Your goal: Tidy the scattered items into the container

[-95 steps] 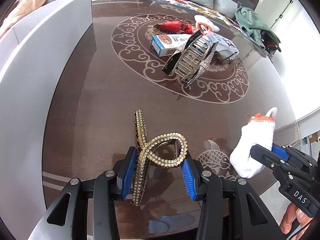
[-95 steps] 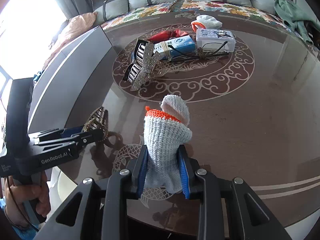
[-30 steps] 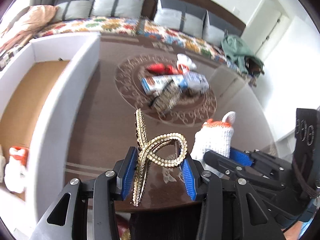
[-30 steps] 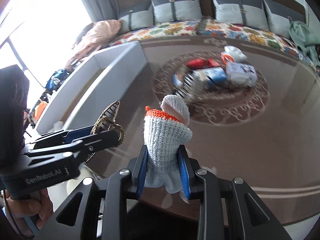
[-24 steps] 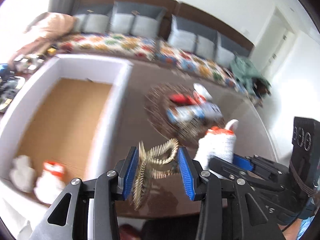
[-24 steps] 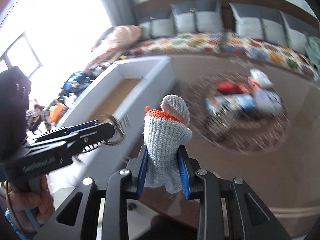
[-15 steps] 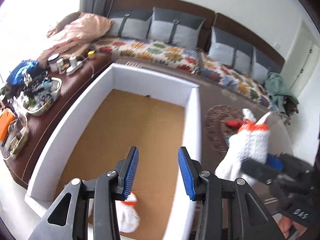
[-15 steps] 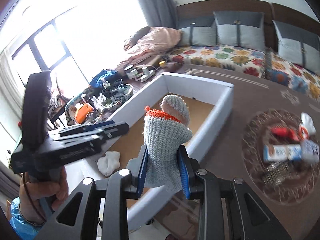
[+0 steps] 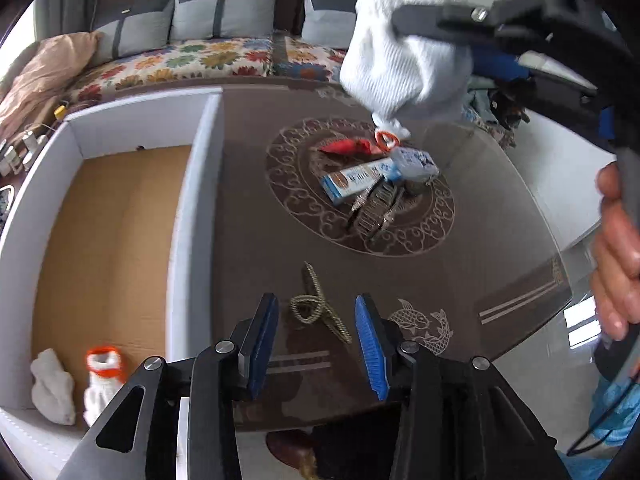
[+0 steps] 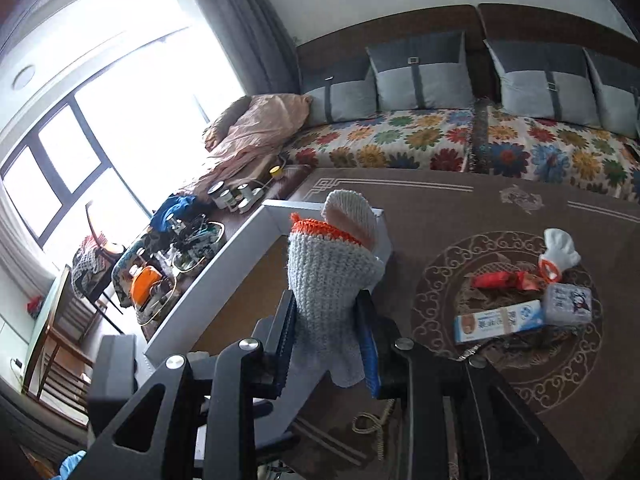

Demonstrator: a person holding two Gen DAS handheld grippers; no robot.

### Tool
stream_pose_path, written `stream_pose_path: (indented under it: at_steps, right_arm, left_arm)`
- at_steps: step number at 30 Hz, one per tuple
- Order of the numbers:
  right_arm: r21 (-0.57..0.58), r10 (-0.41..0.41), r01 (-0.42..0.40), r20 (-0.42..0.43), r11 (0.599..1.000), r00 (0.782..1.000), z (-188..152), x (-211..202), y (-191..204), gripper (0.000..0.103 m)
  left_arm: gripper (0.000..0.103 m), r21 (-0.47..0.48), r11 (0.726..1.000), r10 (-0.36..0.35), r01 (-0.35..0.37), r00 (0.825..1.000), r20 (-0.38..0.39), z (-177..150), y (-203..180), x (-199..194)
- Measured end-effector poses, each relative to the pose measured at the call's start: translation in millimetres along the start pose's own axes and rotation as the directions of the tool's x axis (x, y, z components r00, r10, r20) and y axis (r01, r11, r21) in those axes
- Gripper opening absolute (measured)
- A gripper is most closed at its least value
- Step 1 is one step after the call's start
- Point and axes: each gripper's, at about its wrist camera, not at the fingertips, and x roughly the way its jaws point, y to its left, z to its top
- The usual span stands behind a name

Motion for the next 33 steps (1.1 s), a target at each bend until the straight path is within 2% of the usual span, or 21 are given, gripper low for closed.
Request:
stream_pose_path:
  at_steps: [5,8,10,12,13,16,19,20,21,28,33]
  right_arm:
    - [0.064,-0.02,0.02,-0.011,0.998,1.0,-23,-26,-42,0.03]
    - [0.095,-0.012,0.013,-0.013,0.995,1.0,-40,-33,-55,0.03]
    - [0.116,-0.001,0.002,-0.012,0.993,1.0,-48,-34,-60,0.03]
    - [0.135,0.011,-0.009,-0.011,0.991,1.0,-56,-35,-66,0.03]
    - [0.144,0.016,-0.015,-0.011,0.989,1.0,-59,-36,-68,0.03]
    - [0.164,0.027,-0.025,-0.013,0.986,1.0,-68,-38,-77,0.03]
    - [0.183,0.031,-0.029,-0.012,0.983,0.999,-74,-41,-86,0.03]
    - [0.186,0.029,-0.026,-0.011,0.982,1.0,-74,-42,-89,0.03]
    - [0.189,0.026,-0.024,-0.009,0.982,1.0,-75,-43,-91,0.03]
    - [0.18,-0.015,0.016,-0.006,0.984,1.0,-81,-50,-97,0.03]
    - [0.197,-0.033,0.047,-0.072,0.979,0.997,-103,-34,-102,0.03]
  left_arm:
    - [0.041,-0.036,0.996,0.075,-0.08,0.99,-0.117,-3,-6,77]
    - [0.041,-0.072,0.99,0.107,-0.12,0.981,-0.164,-8,-2,100]
    - [0.047,-0.08,0.989,0.107,-0.123,0.978,-0.178,-10,-3,108]
    - [0.067,-0.073,0.988,0.121,-0.137,0.975,-0.186,-10,-8,113]
    - [0.068,-0.065,0.987,0.131,-0.145,0.974,-0.186,-9,-12,115]
    - [0.068,-0.061,0.986,0.139,-0.153,0.972,-0.189,-6,-17,122]
    - [0.065,-0.096,0.986,0.114,-0.138,0.969,-0.218,-8,-11,134]
    - [0.059,-0.1,0.985,0.116,-0.141,0.969,-0.22,-8,-11,134]
    - [0.048,-0.104,0.984,0.118,-0.143,0.968,-0.221,-8,-10,135]
    - [0.045,-0.142,0.987,0.057,-0.08,0.985,-0.161,-7,-12,108]
    - [0.045,-0.157,0.987,0.029,-0.045,0.994,-0.106,-3,-15,84]
